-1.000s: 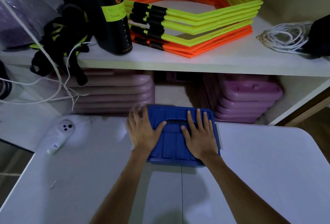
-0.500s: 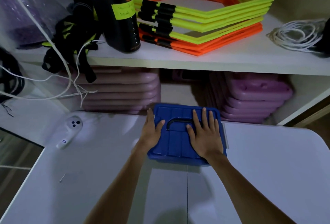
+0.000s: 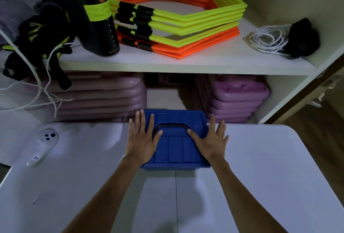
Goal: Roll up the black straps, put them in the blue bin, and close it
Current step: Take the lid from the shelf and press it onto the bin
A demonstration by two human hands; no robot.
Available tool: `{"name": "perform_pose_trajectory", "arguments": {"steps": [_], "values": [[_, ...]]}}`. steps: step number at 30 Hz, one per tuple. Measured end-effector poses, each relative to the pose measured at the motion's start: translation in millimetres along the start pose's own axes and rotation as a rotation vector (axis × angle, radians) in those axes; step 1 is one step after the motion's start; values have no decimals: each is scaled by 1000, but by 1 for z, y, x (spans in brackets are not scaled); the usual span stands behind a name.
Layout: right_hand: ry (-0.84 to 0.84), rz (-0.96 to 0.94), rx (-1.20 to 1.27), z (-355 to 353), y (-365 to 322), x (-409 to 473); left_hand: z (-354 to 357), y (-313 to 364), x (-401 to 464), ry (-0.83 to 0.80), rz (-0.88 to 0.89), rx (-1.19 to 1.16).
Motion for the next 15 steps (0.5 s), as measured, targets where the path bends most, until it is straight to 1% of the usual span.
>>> {"name": "perform_pose_trajectory", "arguments": {"steps": [2,3,4,8,12,15], "values": [[-11,179,384,8,13,-5,0,1,0,21,15,6],[-6,215,495,10,14,-6,0,2,0,26,18,8],[-3,213,524,10,12,-6,-1,2,0,26,19,11],[63,85,347,-2,-4,0,-1,2,-2,-7,6,14],[105,0,51,3,-23,-3,2,3,-2,-28,6,30],[66,-41,-188,12,-36,-7,3,4,-2,-55,13,-3]]}}
Point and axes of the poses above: each hand's wrist, its own x-axis towards the middle knuckle, its own z-axis out of the palm, y = z × x, the point moved 8 cm from there along x, towards the middle knuckle, and after that the axes turned 15 degrees about -z, right-handed, at the moved point
